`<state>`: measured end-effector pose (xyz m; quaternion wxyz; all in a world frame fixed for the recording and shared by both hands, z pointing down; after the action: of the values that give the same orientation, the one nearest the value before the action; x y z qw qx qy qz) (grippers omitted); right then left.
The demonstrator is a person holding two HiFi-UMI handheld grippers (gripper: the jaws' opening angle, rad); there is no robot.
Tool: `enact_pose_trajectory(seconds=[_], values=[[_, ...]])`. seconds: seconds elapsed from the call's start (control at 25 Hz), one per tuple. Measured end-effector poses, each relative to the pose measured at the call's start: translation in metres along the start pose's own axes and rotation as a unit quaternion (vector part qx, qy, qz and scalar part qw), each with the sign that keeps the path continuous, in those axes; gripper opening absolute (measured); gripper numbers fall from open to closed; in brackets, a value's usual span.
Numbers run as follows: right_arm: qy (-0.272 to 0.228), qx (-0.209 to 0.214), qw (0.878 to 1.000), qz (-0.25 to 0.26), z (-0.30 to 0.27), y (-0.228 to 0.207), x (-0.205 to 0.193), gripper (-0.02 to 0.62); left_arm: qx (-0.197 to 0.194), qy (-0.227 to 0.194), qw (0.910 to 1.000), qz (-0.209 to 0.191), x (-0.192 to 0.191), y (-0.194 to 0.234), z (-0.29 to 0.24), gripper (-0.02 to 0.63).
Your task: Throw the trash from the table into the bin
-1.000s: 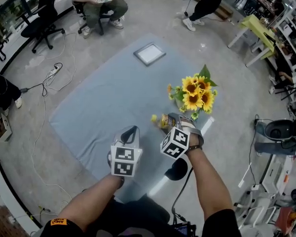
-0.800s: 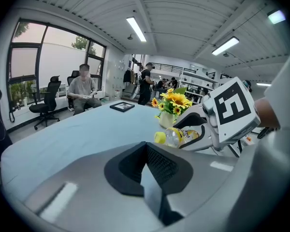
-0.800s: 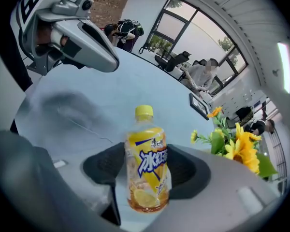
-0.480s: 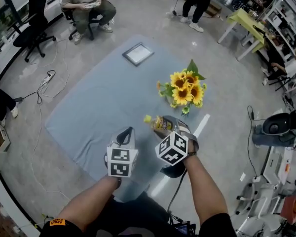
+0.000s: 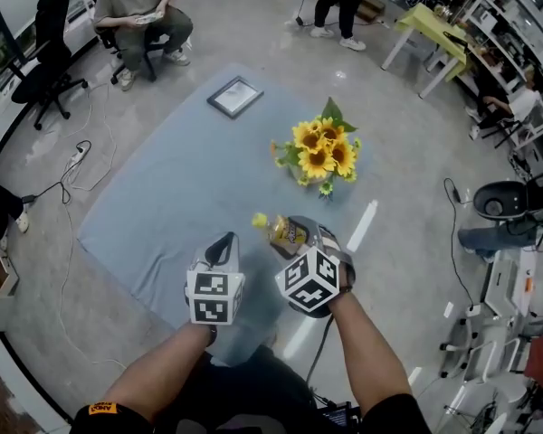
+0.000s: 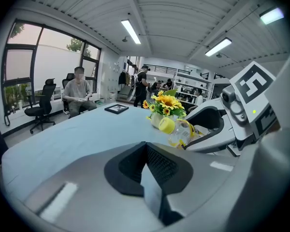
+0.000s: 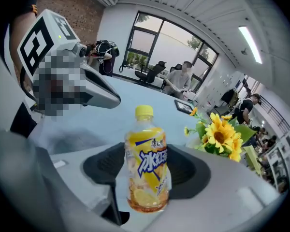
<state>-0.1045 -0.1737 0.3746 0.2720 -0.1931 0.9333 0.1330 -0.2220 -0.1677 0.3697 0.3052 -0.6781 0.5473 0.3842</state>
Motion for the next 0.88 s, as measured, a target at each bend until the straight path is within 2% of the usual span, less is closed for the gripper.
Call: enact_pose_trajectory(seconds=[0.48, 0.88], values=[[-0.044, -0.022, 0.996, -0.077, 0.028, 0.032, -0.004, 0.276, -0.015, 0.002, 0.9999, -0.004, -0.012, -0.002, 0.026, 0.008], [-0.072, -0.039, 0.99, -0.117, 0.055, 0.057, -0.008, 0.276, -0.034, -0.009, 0.9992, -0.019, -0.016, -0.016, 0.047, 0.008]])
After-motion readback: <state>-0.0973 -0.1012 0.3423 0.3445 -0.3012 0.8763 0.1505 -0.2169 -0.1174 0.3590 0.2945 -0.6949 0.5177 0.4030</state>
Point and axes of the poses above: the fingertips, and each gripper's own axes: z backward along the fingers, y to its left, x out of its top, the point moved 3 cm from there along z, backward along the fingers, and after that the axes turned 13 degrees about x, right-handed, at the moved point
